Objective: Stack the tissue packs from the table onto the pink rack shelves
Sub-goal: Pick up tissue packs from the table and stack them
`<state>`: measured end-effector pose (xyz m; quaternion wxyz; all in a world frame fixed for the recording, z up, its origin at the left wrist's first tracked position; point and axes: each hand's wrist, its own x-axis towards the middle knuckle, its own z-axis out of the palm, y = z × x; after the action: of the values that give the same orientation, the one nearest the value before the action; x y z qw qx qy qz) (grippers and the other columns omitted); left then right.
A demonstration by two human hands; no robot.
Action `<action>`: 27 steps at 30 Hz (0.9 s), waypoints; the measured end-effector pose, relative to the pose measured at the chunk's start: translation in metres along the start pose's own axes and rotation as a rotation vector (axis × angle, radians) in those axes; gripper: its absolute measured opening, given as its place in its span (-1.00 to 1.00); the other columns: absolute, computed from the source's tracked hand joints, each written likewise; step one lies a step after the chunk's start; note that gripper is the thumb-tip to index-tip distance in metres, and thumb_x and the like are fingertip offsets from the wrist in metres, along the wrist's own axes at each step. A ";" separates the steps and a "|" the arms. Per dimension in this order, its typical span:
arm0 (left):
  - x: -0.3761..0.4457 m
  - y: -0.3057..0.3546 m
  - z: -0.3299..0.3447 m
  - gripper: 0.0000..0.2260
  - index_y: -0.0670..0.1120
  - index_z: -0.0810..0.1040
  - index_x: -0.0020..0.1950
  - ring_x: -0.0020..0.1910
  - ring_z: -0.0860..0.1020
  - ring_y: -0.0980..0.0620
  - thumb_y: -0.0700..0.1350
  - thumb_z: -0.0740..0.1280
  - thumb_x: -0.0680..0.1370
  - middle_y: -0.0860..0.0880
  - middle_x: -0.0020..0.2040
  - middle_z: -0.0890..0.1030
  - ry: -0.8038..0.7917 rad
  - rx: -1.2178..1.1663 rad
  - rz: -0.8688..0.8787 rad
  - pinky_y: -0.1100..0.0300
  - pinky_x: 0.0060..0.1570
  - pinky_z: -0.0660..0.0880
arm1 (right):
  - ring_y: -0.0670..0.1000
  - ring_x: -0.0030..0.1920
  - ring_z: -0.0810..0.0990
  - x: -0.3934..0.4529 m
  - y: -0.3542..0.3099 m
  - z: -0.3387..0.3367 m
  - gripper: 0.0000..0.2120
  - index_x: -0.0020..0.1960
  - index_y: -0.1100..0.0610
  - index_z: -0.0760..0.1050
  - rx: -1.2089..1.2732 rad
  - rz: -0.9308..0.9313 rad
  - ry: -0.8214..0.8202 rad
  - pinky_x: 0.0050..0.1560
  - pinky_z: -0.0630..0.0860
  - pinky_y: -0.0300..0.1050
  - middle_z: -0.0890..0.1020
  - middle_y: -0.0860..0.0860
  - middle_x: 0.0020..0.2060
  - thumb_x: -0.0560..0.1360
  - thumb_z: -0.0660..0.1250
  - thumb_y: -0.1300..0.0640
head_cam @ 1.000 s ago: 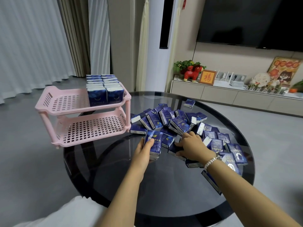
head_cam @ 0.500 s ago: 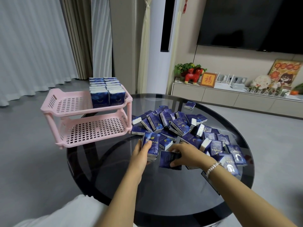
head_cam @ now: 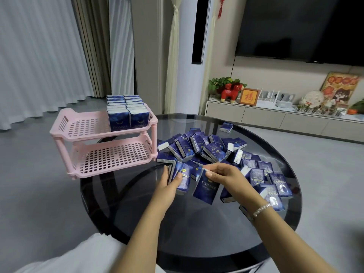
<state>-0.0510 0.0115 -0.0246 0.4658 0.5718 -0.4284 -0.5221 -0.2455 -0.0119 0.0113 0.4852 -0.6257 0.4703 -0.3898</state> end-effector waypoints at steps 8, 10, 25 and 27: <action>-0.005 -0.005 0.007 -0.34 0.48 0.15 0.36 0.43 0.34 0.02 0.46 0.28 0.30 0.11 0.48 0.31 -0.153 0.000 -0.022 -0.07 0.44 0.25 | -0.23 -0.12 0.62 0.007 -0.010 0.040 -0.90 -0.06 0.06 0.64 0.067 -0.180 0.166 -0.06 0.49 -0.39 0.69 -0.08 -0.14 0.46 0.38 0.20; -0.001 -0.009 0.008 -0.20 0.44 0.22 0.38 0.37 0.42 0.00 0.56 0.27 0.16 0.11 0.43 0.39 -0.177 -0.065 -0.023 -0.09 0.40 0.30 | -0.29 -0.16 0.60 0.008 -0.010 0.048 -0.92 -0.08 0.05 0.64 0.040 -0.226 0.234 -0.11 0.45 -0.45 0.67 -0.13 -0.17 0.45 0.40 0.19; -0.016 0.003 -0.028 -0.26 0.04 0.23 0.50 0.24 0.53 0.10 0.00 0.47 0.38 0.03 0.31 0.53 -0.190 -0.132 0.084 0.15 0.32 0.39 | 0.19 0.30 0.46 0.020 0.013 0.045 -0.18 0.41 0.18 0.29 0.489 0.100 -0.455 0.34 0.36 0.14 0.47 0.20 0.32 0.25 0.57 0.08; -0.021 0.005 -0.039 -0.14 0.08 0.11 0.54 0.31 0.44 0.15 -0.05 0.52 0.36 0.11 0.37 0.45 -0.206 0.060 0.085 0.20 0.37 0.30 | 0.09 0.35 0.43 0.024 0.015 0.043 -0.12 0.45 0.10 0.22 0.389 0.100 -0.459 0.37 0.35 0.08 0.43 0.09 0.36 0.21 0.54 0.20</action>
<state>-0.0141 0.0344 -0.0152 0.4238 0.5099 -0.5132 -0.5449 -0.2022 -0.0259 -0.0119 0.7082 -0.5687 0.2952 -0.2966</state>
